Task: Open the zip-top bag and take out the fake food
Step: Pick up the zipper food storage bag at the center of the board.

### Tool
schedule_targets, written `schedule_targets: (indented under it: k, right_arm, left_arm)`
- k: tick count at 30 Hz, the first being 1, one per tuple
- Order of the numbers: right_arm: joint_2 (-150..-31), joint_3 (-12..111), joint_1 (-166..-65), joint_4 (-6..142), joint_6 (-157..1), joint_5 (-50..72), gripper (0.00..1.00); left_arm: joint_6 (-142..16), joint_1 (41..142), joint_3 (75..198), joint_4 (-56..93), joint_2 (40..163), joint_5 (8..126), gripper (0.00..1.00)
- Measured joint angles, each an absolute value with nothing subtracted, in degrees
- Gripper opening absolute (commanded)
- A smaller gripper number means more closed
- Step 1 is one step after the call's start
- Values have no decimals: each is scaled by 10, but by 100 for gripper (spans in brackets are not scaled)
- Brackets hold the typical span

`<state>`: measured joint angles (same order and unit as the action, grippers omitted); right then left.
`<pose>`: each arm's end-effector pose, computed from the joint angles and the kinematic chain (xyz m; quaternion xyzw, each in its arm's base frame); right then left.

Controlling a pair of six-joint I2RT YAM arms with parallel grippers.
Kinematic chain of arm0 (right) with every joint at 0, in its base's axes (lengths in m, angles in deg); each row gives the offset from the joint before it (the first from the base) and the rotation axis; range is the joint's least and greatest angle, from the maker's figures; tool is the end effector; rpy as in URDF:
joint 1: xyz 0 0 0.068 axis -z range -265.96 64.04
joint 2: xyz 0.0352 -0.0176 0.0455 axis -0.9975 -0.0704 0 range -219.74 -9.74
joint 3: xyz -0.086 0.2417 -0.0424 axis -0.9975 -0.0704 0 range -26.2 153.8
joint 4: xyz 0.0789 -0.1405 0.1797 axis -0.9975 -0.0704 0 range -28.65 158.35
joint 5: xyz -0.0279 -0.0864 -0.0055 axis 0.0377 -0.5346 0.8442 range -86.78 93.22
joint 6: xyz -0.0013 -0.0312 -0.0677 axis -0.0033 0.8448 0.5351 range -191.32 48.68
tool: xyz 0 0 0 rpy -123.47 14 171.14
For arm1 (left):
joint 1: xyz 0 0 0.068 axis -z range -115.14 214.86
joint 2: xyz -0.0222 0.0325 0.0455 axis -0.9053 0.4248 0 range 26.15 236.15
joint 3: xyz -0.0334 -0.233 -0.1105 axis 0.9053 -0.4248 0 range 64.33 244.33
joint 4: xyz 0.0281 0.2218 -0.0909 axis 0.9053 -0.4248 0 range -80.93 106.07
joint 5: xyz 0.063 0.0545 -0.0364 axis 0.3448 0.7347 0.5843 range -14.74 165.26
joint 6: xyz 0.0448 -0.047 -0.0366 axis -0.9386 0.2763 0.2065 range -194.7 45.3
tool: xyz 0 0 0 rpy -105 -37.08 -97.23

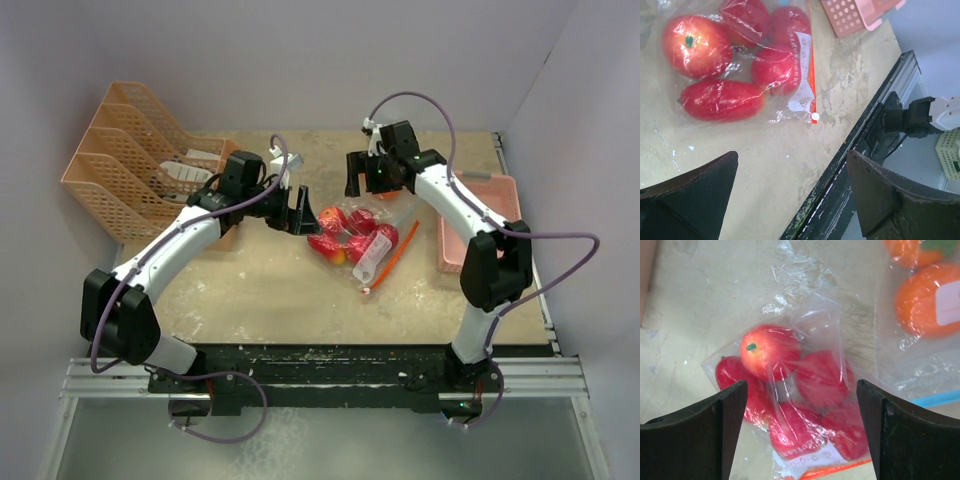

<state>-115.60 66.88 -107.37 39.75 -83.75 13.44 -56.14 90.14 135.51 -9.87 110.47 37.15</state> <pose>0.3884 0.1642 0.2741 -0.1076 0.9020 0.1970 0.3687 0.2748 -0.1724 0.2930 0.1901 0.8437 -0.4251 0.2669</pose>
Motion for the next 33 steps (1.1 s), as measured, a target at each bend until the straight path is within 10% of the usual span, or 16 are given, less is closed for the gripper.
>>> schedule_targets:
  k: [12,33]
  right_arm:
    - [-862,363,-987,520,-982,108,85]
    - [-835,69,-893,689,-1195,268,81]
  left_arm:
    - [-477,949,1295,-10,1114,437,92]
    - [-391,1009,1262,73,1165,528,96]
